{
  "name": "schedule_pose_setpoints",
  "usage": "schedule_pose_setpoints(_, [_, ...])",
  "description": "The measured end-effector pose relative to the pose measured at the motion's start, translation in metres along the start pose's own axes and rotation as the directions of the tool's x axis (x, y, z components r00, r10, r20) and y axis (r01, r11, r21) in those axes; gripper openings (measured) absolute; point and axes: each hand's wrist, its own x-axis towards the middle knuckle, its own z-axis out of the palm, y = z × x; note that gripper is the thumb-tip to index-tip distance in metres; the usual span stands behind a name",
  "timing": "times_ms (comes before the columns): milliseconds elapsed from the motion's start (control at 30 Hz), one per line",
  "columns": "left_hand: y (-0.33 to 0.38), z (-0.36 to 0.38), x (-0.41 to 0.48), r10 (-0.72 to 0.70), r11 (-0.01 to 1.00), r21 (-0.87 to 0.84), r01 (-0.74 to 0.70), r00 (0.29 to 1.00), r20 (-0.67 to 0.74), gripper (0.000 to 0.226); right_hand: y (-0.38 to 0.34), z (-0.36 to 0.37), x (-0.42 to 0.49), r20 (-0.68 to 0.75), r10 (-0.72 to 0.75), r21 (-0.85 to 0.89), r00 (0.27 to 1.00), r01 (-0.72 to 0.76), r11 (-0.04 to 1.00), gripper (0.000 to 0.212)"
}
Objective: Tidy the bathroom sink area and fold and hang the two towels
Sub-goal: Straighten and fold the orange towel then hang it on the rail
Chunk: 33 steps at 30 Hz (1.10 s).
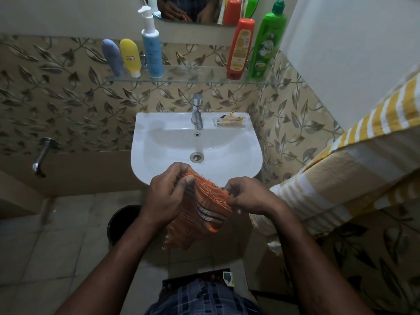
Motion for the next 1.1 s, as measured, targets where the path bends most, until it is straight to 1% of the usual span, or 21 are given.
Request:
schedule_pose_setpoints(67, [-0.002, -0.005, 0.001, 0.003, 1.0, -0.005, -0.003, 1.0, -0.005, 0.016, 0.002, -0.005, -0.005, -0.066, -0.018, 0.08, 0.998, 0.023, 0.997, 0.023])
schedule_pose_setpoints(133, [-0.003, -0.007, 0.002, -0.006, 1.0, -0.017, 0.006, 1.0, -0.005, 0.015, 0.006, -0.009, -0.01, -0.122, -0.078, 0.13, 0.989, 0.094, 0.987, 0.028])
schedule_pose_setpoints(200, [-0.003, -0.008, 0.003, -0.008, 1.0, -0.024, 0.007, 1.0, -0.014, 0.015, 0.009, -0.009, -0.015, -0.151, -0.159, 0.132, 0.976, 0.179, 0.975, 0.025])
schedule_pose_setpoints(300, [-0.003, -0.01, 0.003, 0.006, 1.0, -0.02, -0.007, 1.0, -0.021, 0.014, 0.013, -0.003, -0.017, -0.132, -0.216, 0.047, 0.967, 0.224, 0.974, 0.021])
schedule_pose_setpoints(400, [-0.002, -0.011, 0.005, 0.018, 1.0, -0.018, -0.018, 1.0, -0.017, 0.013, 0.016, 0.005, -0.016, -0.127, -0.23, -0.028, 0.965, 0.229, 0.973, 0.03])
schedule_pose_setpoints(567, [-0.002, -0.012, 0.009, 0.025, 1.0, -0.006, -0.025, 1.0, -0.018, 0.009, 0.012, 0.014, -0.012, -0.176, -0.286, -0.16, 0.942, 0.259, 0.953, 0.038])
schedule_pose_setpoints(667, [-0.002, -0.013, 0.01, 0.036, 0.999, 0.0, -0.036, 0.999, -0.011, 0.008, 0.007, 0.017, -0.008, -0.138, -0.315, -0.307, 0.939, 0.262, 0.915, 0.037])
schedule_pose_setpoints(733, [-0.001, -0.014, 0.01, 0.036, 0.999, 0.003, -0.036, 0.999, -0.015, 0.01, 0.003, 0.018, -0.009, -0.134, -0.339, -0.365, 0.931, 0.272, 0.891, 0.03])
schedule_pose_setpoints(800, [0.0, -0.017, 0.012, 0.031, 0.999, -0.013, -0.031, 0.999, -0.026, 0.011, 0.003, 0.018, -0.011, -0.187, -0.357, -0.331, 0.915, 0.283, 0.9, 0.023])
schedule_pose_setpoints(833, [0.001, -0.019, 0.012, 0.029, 0.999, -0.019, -0.029, 0.999, -0.034, 0.013, 0.003, 0.018, -0.012, -0.217, -0.356, -0.299, 0.909, 0.285, 0.91, 0.023])
schedule_pose_setpoints(967, [0.005, -0.022, 0.014, 0.026, 0.999, -0.03, -0.028, 0.999, -0.042, 0.017, 0.002, 0.019, -0.014, -0.266, -0.363, -0.248, 0.893, 0.3, 0.921, 0.038])
schedule_pose_setpoints(1033, [0.007, -0.022, 0.014, 0.031, 0.999, -0.027, -0.032, 0.999, -0.043, 0.018, 0.001, 0.018, -0.014, -0.267, -0.362, -0.25, 0.893, 0.299, 0.921, 0.04])
schedule_pose_setpoints(1100, [0.009, -0.022, 0.015, 0.03, 0.999, -0.029, -0.031, 0.999, -0.038, 0.019, 0.0, 0.016, -0.015, -0.27, -0.357, -0.252, 0.894, 0.292, 0.923, 0.037])
